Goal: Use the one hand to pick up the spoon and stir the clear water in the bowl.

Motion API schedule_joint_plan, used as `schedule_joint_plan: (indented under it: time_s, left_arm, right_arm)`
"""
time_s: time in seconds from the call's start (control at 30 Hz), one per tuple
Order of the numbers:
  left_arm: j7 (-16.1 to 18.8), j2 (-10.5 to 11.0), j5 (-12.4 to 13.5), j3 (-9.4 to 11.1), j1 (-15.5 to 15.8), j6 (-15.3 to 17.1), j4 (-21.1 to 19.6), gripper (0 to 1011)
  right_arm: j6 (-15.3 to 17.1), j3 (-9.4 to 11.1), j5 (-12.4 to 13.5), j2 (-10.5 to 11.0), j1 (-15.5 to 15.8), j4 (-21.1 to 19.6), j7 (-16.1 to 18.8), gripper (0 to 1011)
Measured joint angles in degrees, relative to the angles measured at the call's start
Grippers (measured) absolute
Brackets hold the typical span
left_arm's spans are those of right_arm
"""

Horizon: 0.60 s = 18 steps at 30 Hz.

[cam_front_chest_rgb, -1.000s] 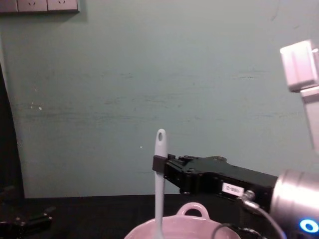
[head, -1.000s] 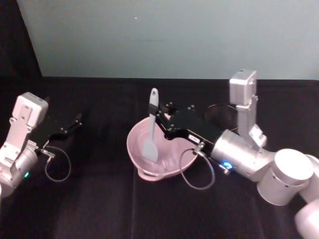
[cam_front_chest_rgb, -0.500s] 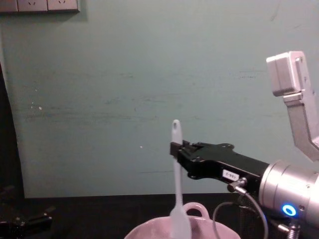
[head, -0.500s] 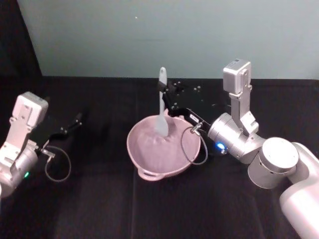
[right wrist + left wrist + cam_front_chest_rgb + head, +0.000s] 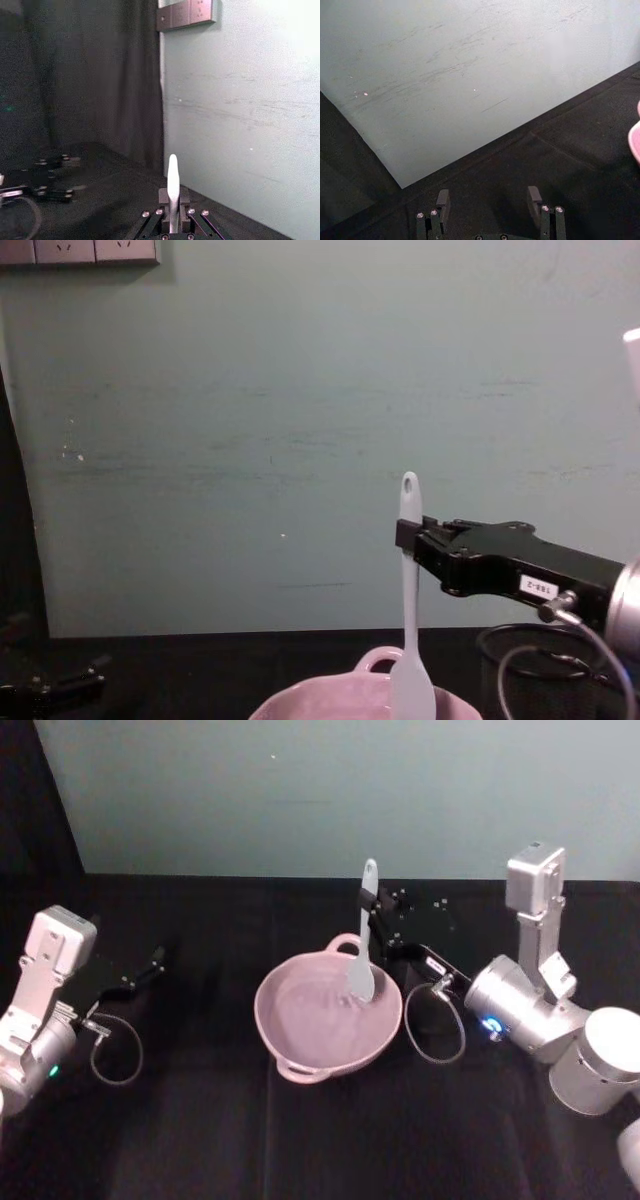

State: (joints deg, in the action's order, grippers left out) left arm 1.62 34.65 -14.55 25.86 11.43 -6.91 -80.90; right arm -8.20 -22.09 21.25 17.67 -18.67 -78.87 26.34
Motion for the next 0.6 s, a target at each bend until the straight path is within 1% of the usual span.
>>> schedule_joint_plan:
  time_s: [0.13, 0.17, 0.2, 0.27, 0.3, 0.47, 0.5, 0.6]
  left_arm:
    - [0.00, 0.00, 0.00, 0.00, 0.00, 0.00, 0.00, 1011]
    - [0.00, 0.00, 0.00, 0.00, 0.00, 0.00, 0.00, 1011]
    - [0.00, 0.00, 0.01, 0.00, -0.01, 0.00, 0.00, 1011]
    - [0.00, 0.00, 0.00, 0.00, 0.00, 0.00, 0.00, 1011]
    - [0.00, 0.00, 0.00, 0.00, 0.00, 0.00, 0.00, 1011]
    - [0.00, 0.00, 0.00, 0.00, 0.00, 0.00, 0.00, 1011]
    - [0.00, 0.00, 0.00, 0.00, 0.00, 0.00, 0.00, 1011]
    - [0.00, 0.00, 0.00, 0.00, 0.00, 0.00, 0.00, 1011]
  right_arm:
    - [2.05, 0.22, 2.56, 1.46, 2.78, -4.10, 2.09, 117]
    - [2.05, 0.22, 2.56, 1.46, 2.78, -4.10, 2.09, 117]
    - [2.57, -0.02, 3.30, 1.71, 3.40, -5.01, 2.66, 117]
    - [2.95, -0.39, 3.78, 1.84, 3.83, -5.62, 3.08, 117]
    - [3.31, -0.88, 4.21, 1.90, 4.10, -6.03, 3.47, 117]
    - [3.71, -2.82, 4.53, 1.61, 4.07, -6.14, 4.06, 117]
    - [3.69, -3.49, 4.40, 1.32, 3.76, -5.76, 4.18, 117]
    - [3.09, -4.68, 3.73, 0.52, 2.88, -4.38, 4.16, 117]
